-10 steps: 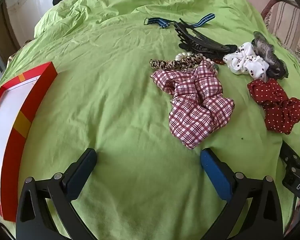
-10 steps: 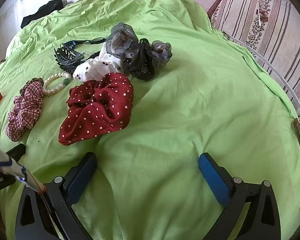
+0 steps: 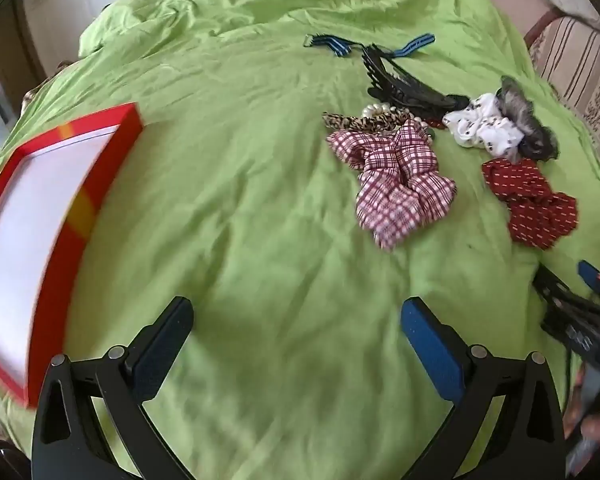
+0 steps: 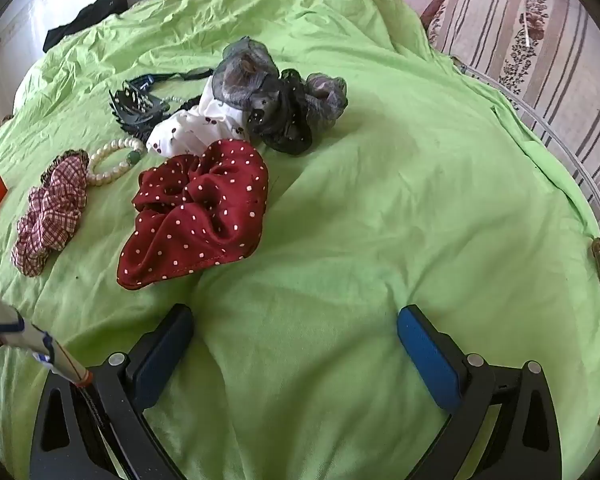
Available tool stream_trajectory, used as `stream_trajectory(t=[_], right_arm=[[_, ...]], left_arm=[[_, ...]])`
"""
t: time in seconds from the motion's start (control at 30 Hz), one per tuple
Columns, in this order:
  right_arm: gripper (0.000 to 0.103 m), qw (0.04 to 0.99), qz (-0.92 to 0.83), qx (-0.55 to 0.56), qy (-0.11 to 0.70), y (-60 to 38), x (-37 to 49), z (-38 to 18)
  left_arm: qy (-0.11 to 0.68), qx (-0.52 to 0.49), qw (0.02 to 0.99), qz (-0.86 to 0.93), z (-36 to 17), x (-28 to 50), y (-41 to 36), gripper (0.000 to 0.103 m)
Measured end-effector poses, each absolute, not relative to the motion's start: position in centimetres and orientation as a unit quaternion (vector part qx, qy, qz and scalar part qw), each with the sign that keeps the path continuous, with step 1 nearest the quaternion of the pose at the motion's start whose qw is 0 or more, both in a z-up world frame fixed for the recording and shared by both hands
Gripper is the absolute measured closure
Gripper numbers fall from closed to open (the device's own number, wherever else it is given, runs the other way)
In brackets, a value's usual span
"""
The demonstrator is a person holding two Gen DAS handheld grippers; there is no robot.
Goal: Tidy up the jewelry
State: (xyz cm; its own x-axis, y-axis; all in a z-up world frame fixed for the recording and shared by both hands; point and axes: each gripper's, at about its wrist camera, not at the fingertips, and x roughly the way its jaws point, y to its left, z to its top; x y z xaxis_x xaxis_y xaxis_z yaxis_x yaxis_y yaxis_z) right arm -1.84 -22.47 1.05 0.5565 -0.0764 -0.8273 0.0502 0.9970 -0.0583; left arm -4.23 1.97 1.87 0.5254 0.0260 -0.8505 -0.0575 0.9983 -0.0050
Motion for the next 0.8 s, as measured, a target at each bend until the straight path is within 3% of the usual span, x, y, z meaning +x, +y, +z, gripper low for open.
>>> stream_trajectory(t=[0.4, 0.7, 0.8], right_arm=[[0.001, 0.894, -0.032, 0.014, 0.447, -22.6, -7.4, 3.8], [0.001, 0.951, -0.094, -0.014, 0.295, -21.1, -15.0, 11.3], [0.001, 0.953, -0.106, -0.021, 0.284, -20.7, -16.1, 12.5]], left_arm=[[0.425, -0.03, 0.903, 0.047, 7.5, -11.5, 4.0, 0.0], [0.385, -0.013, 0.922, 0.026, 11.5, -15.5, 2.2, 0.0], [0.379, -0.011, 0.925, 0.021, 12.1, -16.6, 1.9, 0.0]])
